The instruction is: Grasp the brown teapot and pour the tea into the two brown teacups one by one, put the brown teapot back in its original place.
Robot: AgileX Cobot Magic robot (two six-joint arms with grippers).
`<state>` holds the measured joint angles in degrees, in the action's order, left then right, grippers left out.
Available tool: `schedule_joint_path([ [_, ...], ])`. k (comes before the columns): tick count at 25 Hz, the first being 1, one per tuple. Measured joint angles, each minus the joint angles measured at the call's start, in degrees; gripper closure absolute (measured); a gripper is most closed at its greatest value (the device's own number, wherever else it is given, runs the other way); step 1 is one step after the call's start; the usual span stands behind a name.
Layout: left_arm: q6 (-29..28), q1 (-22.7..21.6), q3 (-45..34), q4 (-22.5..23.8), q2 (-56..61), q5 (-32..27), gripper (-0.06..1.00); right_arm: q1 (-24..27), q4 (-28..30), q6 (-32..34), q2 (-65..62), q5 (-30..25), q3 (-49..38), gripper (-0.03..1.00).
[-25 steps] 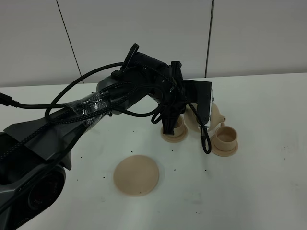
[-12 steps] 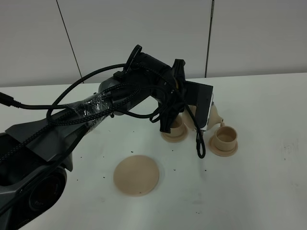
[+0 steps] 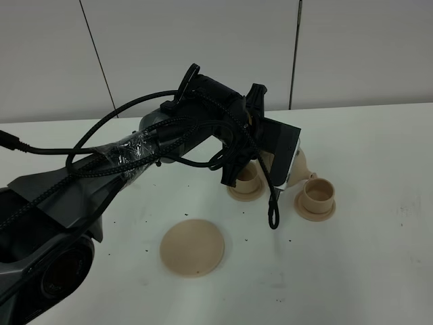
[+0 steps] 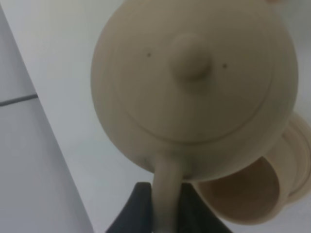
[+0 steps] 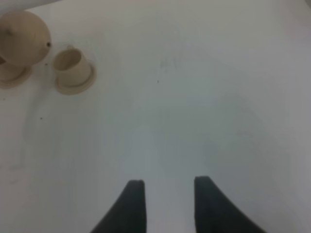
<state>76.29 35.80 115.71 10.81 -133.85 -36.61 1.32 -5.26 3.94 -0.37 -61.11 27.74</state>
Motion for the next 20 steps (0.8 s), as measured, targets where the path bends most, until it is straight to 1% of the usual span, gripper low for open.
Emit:
schedule_joint_path([
  [6,0.6,0.4,0.0,0.4,0.0,1.7,0.78,0.0,0.0,0.0,0.0,0.0,0.0,0.73],
  [11,1.2,0.9,0.0,2.3,0.0,1.7,0.78,0.0,0.0,0.0,0.0,0.0,0.0,0.73],
  [20,1.6,1.5,0.0,3.3,-0.1,2.2,0.78,0.0,0.0,0.0,0.0,0.0,0.0,0.73],
])
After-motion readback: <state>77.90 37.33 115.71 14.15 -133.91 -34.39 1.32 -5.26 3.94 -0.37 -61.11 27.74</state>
